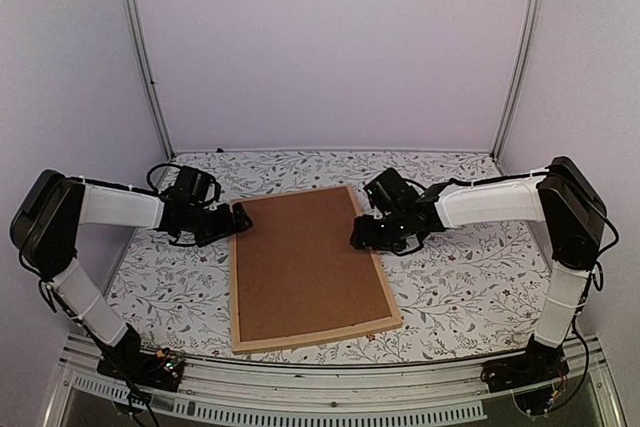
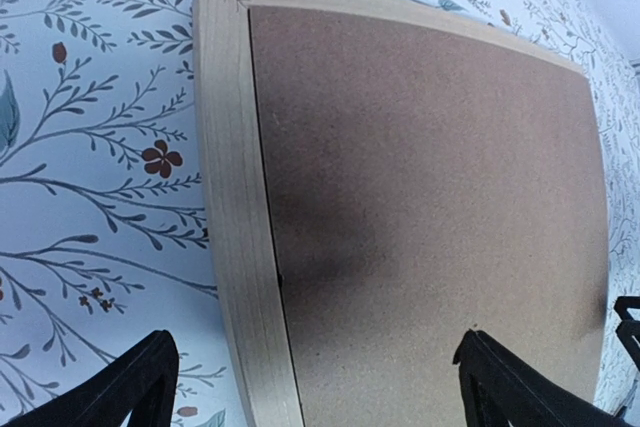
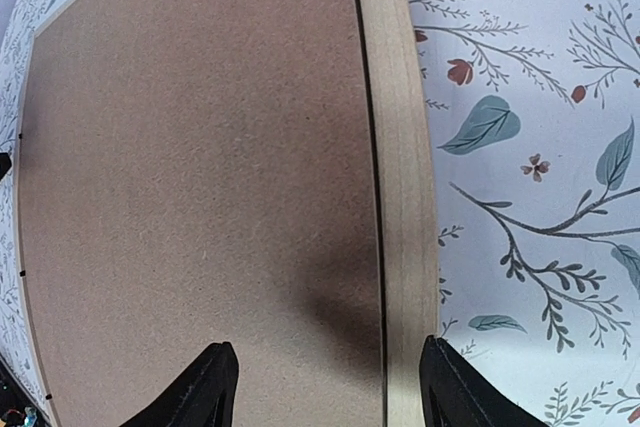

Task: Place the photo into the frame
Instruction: Place the backboard on the frame body.

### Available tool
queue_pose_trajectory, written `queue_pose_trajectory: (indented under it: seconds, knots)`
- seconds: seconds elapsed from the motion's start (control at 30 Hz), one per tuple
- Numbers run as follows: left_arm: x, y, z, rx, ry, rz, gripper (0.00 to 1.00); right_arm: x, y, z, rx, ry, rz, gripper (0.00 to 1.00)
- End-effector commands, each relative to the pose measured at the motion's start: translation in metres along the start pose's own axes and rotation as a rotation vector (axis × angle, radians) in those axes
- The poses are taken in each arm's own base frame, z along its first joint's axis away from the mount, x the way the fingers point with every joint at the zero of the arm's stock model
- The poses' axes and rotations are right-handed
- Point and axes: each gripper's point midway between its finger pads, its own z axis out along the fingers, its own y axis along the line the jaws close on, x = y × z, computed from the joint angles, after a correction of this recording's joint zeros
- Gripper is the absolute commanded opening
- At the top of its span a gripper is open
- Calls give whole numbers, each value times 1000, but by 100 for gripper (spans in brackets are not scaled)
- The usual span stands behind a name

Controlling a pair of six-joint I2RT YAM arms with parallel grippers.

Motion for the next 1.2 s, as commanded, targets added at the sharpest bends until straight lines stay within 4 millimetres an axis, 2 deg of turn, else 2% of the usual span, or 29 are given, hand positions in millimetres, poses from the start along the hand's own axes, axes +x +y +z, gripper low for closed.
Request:
queue_pose_trajectory:
  seconds: [0.0, 0.43, 0.9, 1.17]
  knots:
    - [-3, 6, 1, -19, -10, 15, 100, -10, -5, -11, 45, -45, -27, 65]
    - [-3, 11, -1, -28, -8, 13, 100, -13, -27, -10, -12, -18, 8, 60]
    - [0, 12, 2, -23, 4, 8, 100, 4, -42, -11, -28, 33, 6, 54]
    - [6, 15, 3, -25, 13, 1, 99, 16, -49, -9, -17, 54, -1, 53]
